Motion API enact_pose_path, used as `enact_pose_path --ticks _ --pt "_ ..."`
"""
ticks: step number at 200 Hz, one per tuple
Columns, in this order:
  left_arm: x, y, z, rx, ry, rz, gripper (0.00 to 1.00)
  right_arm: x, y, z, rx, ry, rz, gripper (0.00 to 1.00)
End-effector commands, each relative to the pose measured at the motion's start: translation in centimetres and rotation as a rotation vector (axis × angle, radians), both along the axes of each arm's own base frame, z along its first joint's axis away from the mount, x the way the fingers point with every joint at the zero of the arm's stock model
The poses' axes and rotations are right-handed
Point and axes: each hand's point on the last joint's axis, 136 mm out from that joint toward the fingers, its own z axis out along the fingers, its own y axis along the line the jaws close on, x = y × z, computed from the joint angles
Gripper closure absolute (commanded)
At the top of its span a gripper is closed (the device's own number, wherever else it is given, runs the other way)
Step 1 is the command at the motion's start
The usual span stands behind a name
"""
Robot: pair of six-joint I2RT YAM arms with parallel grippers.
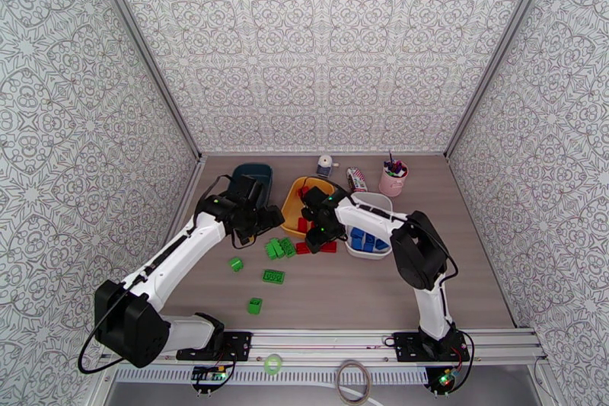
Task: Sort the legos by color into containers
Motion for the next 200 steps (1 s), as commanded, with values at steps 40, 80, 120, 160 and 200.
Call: enact_pose_path --ticks 40,80,120,160,200 --pt "0.5 0.0 1.1 0.001 -0.012 0.0 0.12 -0.9 0.1 -1.6 0.013 0.048 0.028 0.25" --pt "0.9 -0.3 1.1 -0.002 -0.013 -0.007 0.12 -1.6 -0.3 -1.5 0.022 0.051 0.027 0.27" --pt "1.0 -0.5 1.1 -0.005 -0.016 -0.011 0.12 -2.5 -0.7 -1.7 0.003 0.049 0.032 0.3" --pt "0.9 -0.8 0.8 -0.011 -0.015 -0.011 0.12 -2.5 -1.5 -1.7 -0.035 0.022 -0.013 0.42" --pt "0.9 -1.0 0.7 -0.02 -0.019 -0.013 0.12 -2.7 -2.3 -2.4 -0.067 0.032 -0.091 0.59"
